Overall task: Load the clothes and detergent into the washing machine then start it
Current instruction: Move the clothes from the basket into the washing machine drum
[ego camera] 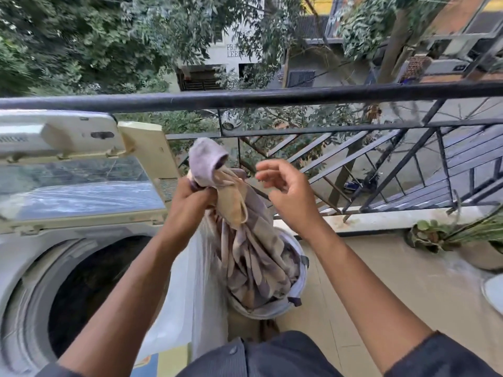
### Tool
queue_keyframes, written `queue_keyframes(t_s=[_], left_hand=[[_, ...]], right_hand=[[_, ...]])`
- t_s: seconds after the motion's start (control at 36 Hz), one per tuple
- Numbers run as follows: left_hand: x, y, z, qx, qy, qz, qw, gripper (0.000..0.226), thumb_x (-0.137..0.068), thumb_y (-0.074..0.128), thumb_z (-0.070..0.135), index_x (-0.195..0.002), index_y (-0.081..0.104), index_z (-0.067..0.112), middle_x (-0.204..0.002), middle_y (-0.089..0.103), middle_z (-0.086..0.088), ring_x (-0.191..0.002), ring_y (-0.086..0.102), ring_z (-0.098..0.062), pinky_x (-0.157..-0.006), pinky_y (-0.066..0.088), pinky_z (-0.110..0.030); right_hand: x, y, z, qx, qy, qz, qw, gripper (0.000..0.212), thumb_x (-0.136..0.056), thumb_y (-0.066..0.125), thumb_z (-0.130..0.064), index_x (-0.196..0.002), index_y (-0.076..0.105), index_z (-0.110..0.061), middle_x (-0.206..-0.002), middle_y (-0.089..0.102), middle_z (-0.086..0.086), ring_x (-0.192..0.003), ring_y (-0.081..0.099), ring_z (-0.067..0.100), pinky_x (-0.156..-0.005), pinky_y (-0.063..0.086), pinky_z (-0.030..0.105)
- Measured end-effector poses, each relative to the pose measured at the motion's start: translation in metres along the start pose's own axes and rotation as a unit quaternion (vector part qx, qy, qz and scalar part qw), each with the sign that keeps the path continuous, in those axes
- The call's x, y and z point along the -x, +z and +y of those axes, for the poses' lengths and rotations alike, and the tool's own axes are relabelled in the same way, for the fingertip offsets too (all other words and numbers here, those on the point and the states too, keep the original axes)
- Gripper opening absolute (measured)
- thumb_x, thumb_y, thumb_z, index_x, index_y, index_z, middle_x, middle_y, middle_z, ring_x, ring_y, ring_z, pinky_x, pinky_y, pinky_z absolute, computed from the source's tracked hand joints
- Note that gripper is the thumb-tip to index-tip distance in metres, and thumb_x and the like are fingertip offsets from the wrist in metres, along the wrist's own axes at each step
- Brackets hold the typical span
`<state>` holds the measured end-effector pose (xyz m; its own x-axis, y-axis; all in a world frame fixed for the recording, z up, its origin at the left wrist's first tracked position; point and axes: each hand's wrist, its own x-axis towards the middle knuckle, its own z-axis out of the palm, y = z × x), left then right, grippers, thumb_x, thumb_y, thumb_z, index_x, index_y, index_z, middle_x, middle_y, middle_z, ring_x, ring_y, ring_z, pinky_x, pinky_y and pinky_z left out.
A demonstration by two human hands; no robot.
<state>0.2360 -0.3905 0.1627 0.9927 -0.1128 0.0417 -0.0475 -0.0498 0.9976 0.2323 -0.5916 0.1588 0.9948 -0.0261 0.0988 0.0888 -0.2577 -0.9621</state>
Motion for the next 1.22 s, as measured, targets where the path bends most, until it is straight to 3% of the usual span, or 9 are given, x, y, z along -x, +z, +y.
queue_keyframes(t_s=[0.22, 0.31, 0.5, 0.64, 0.78, 0.89, 1.03, 1.14, 1.22], left_hand=[[0.0, 0.0, 0.031, 0.034, 0.089, -0.028, 0.995, 0.074, -0.076, 0.038, -0.017, -0.082, 0.083, 0.041, -0.075, 0.076, 0.024, -0.071, 0.071, 0.009, -0.063, 0.053, -0.009], [-0.002, -0.007, 0.032, 0.016, 0.084, -0.016, 0.996, 0.066, -0.074, 0.043, -0.013, -0.084, 0.084, 0.038, -0.08, 0.078, 0.019, -0.074, 0.073, 0.004, -0.063, 0.055, -0.013], [-0.001, -0.028, 0.004, -0.084, -0.012, 0.048, 0.995, 0.025, -0.071, 0.065, 0.006, -0.093, 0.076, 0.003, -0.092, 0.076, -0.024, -0.077, 0.07, -0.021, -0.076, 0.059, -0.043], [0.001, -0.025, -0.011, -0.142, -0.079, 0.048, 0.986, 0.036, -0.066, 0.061, 0.021, -0.099, 0.075, 0.016, -0.081, 0.079, 0.003, -0.071, 0.069, -0.01, -0.071, 0.057, -0.036], [0.001, -0.018, -0.02, -0.185, -0.114, 0.017, 0.976, 0.039, -0.061, 0.057, 0.018, -0.096, 0.073, 0.02, -0.075, 0.077, 0.013, -0.076, 0.073, -0.016, -0.073, 0.062, -0.038], [0.004, -0.013, -0.027, -0.16, -0.097, -0.12, 0.975, 0.046, -0.07, 0.074, 0.001, -0.112, 0.069, 0.019, -0.093, 0.079, 0.016, -0.088, 0.071, 0.004, -0.073, 0.053, -0.01], [0.004, -0.003, -0.026, -0.151, -0.059, -0.14, 0.977, 0.045, -0.073, 0.081, 0.008, -0.11, 0.067, 0.031, -0.1, 0.076, 0.013, -0.091, 0.071, 0.003, -0.073, 0.055, -0.013], [0.001, 0.003, -0.025, -0.106, -0.04, -0.004, 0.994, 0.029, -0.078, 0.081, 0.014, -0.104, 0.073, 0.021, -0.096, 0.08, -0.001, -0.094, 0.078, -0.02, -0.08, 0.064, -0.053], [0.002, 0.001, -0.026, -0.097, -0.036, 0.042, 0.994, 0.022, -0.078, 0.076, 0.02, -0.1, 0.075, 0.021, -0.098, 0.08, 0.0, -0.095, 0.077, -0.023, -0.084, 0.061, -0.061]], right_hand=[[0.015, 0.015, 0.116, 0.319, 0.2, -0.224, 0.899, 0.075, -0.079, 0.071, -0.019, -0.147, 0.042, -0.028, -0.122, 0.069, 0.01, -0.11, 0.067, 0.034, -0.089, 0.057, 0.046], [0.024, 0.015, 0.149, 0.36, 0.243, -0.198, 0.879, 0.039, -0.089, 0.059, -0.028, -0.127, 0.063, -0.024, -0.122, 0.07, 0.01, -0.108, 0.067, 0.033, -0.086, 0.056, 0.036], [0.001, -0.022, 0.147, 0.363, 0.263, -0.088, 0.89, 0.034, -0.086, 0.047, -0.028, -0.102, 0.07, -0.01, -0.118, 0.07, 0.02, -0.105, 0.066, 0.041, -0.078, 0.05, 0.036], [-0.022, -0.041, 0.086, 0.321, 0.181, 0.006, 0.93, 0.031, -0.083, 0.052, -0.03, -0.072, 0.059, -0.001, -0.066, 0.063, 0.014, -0.074, 0.065, 0.04, -0.06, 0.047, 0.039], [-0.021, -0.027, 0.02, 0.191, 0.067, 0.005, 0.979, 0.031, -0.092, 0.054, -0.022, -0.081, 0.065, 0.004, -0.081, 0.068, 0.028, -0.075, 0.067, 0.044, -0.065, 0.056, 0.055], [-0.015, -0.006, -0.032, 0.105, -0.043, -0.011, 0.993, 0.044, -0.096, 0.056, -0.035, -0.069, 0.06, 0.0, -0.058, 0.053, 0.009, -0.052, 0.044, 0.018, -0.05, 0.035, 0.036], [-0.006, 0.014, -0.06, 0.118, -0.095, -0.09, 0.984, 0.054, -0.104, 0.056, -0.04, -0.062, 0.051, -0.006, -0.058, 0.044, -0.004, -0.052, 0.038, 0.01, -0.05, 0.032, 0.036], [-0.002, 0.011, -0.058, 0.042, -0.061, -0.151, 0.986, 0.021, -0.102, 0.06, -0.018, -0.091, 0.076, -0.011, -0.086, 0.074, 0.004, -0.081, 0.069, 0.023, -0.076, 0.056, 0.046], [-0.002, 0.003, -0.048, -0.074, -0.048, -0.147, 0.985, 0.035, -0.086, 0.053, 0.004, -0.106, 0.077, -0.012, -0.103, 0.078, 0.0, -0.1, 0.073, 0.016, -0.087, 0.058, 0.031]])
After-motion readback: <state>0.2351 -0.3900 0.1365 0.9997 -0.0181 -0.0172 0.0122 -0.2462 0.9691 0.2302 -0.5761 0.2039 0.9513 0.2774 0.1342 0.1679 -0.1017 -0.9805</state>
